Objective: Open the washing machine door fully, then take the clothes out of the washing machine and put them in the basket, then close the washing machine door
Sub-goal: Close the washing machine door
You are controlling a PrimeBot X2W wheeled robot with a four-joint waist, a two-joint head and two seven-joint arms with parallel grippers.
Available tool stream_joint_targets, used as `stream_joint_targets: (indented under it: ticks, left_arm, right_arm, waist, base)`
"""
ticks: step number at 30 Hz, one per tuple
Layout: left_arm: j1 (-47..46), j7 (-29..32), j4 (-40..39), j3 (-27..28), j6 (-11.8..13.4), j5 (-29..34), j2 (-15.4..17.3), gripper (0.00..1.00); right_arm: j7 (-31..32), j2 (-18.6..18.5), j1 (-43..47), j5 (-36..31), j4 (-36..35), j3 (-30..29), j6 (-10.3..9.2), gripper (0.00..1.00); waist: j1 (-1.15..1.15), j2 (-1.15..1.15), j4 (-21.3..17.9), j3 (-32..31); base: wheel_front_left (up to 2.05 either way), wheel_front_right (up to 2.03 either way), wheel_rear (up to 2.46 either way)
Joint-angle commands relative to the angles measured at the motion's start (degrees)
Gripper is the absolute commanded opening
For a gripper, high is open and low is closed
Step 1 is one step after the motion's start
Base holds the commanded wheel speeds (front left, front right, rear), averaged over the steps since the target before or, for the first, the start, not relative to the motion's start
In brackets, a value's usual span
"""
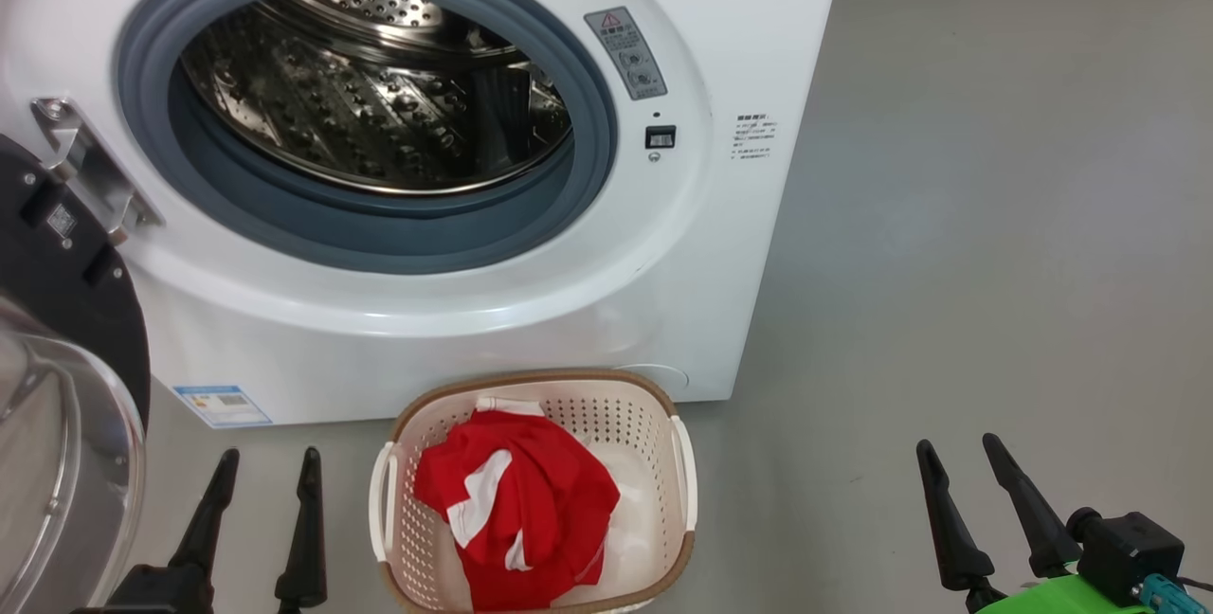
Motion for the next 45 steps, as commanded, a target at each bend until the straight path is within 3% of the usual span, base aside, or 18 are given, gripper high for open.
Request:
stream_joint_targets:
  ticks: [1,18,33,45]
  left_arm:
    - [-0.86,-0.29,-1.42,2.06,-0.32,0.89,0.54,1.00]
    - [-0.94,-0.29,-1.26,1.45,-0.32,0.88,0.53,1.00]
    - [-0.74,-0.29,-0.63,0.81,-0.28,0.47,0.52,1.00]
    - [-0.78,-0.29,0.34,0.45,1.15,-1.35,0.52,1.00]
  right_arm:
    - [-0.37,-0.79,-0.86,0.37,-1.57,1.11,0.28,1.00]
    - [-0.37,-0.85,-1.15,0.40,-1.50,1.26,0.28,1.00]
    - [-0.37,-0.91,-0.95,0.32,-1.43,1.67,0.28,1.00]
    - [-0.37,-2.11,-2.27,0.19,-0.78,3.31,0.28,1.00]
  waist:
    - [0.00,0.00,0.04,0.12]
    - [0.00,0.00,0.17,0.36]
    - [0.00,0.00,0.57,0.03]
    - [0.00,0.00,6.95,0.40]
  base:
    - [-0.75,0.75,0.00]
    - [-1.23,1.22,0.01]
    - [-0.11,0.11,0.00]
    - [0.00,0.00,0.00]
